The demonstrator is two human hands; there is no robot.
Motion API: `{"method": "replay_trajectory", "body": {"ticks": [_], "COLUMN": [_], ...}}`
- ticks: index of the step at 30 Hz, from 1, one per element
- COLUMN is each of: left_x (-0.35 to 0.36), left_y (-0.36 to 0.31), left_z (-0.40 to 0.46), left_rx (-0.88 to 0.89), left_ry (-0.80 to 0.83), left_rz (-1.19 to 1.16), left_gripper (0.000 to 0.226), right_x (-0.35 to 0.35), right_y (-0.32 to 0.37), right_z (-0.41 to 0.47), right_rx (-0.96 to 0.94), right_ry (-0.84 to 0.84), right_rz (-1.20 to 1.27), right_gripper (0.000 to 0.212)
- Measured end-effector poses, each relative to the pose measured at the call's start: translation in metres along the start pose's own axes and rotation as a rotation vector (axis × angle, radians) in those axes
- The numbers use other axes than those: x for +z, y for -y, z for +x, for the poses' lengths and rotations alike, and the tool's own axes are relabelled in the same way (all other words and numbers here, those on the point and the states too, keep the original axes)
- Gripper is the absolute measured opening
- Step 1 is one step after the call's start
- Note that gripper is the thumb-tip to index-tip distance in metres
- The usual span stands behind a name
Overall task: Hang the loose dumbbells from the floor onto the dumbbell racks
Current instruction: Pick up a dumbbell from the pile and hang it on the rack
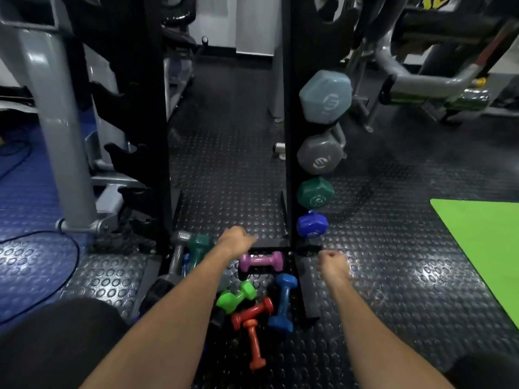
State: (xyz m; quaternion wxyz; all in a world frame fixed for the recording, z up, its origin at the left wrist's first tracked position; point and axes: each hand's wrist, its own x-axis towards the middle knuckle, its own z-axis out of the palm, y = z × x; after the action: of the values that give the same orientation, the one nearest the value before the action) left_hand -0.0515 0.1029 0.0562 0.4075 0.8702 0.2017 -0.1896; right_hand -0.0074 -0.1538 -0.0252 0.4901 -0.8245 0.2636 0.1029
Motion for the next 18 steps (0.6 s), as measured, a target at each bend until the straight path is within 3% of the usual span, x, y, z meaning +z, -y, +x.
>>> {"method": "replay_trajectory", "body": {"ticks": [6,12,18], "left_x": [0.050,0.104,0.135], "left_y": [0.032,0.064,0.082], "left_z": [0.030,0.052,0.072], "left_rx": [-0.055,-0.093,-0.108], "left_ry": [0.193,0.245,0.222], "left_rz": [0.192,0.173,0.085], "left_gripper": [0.034,0.039,0.019], "right_x": [0.049,0.077,0.102], "right_y": [-0.059,-0.076,-0.088], "right_z": [0.012,0.021,0.028], "right_rx": [0.079,0.041,0.093], "right_ry": [0.343,0.363,0.367], "right_rz": [-0.360,-0.488,-0.491], "right_gripper": [0.015,0.038,0.042]}}
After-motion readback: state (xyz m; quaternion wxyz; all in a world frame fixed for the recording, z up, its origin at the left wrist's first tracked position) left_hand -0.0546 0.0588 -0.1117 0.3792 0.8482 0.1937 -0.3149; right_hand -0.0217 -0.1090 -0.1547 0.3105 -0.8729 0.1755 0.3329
